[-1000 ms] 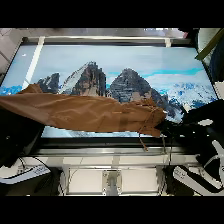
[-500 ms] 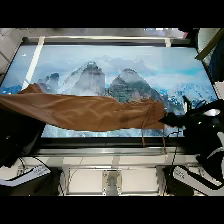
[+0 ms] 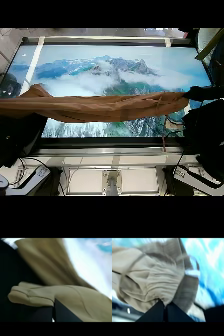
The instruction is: Fold the clothes and pants, and hang the long-sleeved shirts on hangers.
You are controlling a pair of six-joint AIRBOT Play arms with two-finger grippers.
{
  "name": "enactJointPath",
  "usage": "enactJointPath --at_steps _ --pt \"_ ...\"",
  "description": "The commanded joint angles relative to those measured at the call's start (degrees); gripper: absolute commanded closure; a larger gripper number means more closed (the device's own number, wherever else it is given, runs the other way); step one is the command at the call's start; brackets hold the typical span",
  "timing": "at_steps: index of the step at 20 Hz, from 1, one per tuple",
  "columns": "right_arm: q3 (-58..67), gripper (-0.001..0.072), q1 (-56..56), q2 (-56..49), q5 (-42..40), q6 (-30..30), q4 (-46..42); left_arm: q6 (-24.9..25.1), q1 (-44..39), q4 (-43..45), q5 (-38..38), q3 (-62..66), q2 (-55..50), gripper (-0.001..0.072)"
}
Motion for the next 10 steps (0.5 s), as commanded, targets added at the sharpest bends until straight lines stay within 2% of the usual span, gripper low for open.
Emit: enactJointPath --at_steps 1,4,8,9,10 --pt "-3.3 0.0689 -2.8 1.2 6.8 0.1 -5.8 -2.9 0.3 14.9 0.9 -7.6 4.4 0.0697" --pt "-12.9 0.0689 -7.5 3.6 6.8 -1.4 -7.5 -2.9 0.3 19.0 3.4 -15.4 4.7 0.0697" --pt "-22.1 0.0687 -9.3 3.8 6.6 -1.3 -8.5 -2.9 0.0 15.5 4.7 -18.1 4.4 0.0695" --pt "-22.6 0.0611 -9.3 3.8 6.9 -1.3 -8.3 -2.9 0.0 13.7 5.1 -17.9 4.4 0.0656" --pt "-22.0 0.0372 -9.3 3.9 7.4 -1.3 -8.3 -2.9 0.0 12.0 6.0 -17.1 4.5 0.0451"
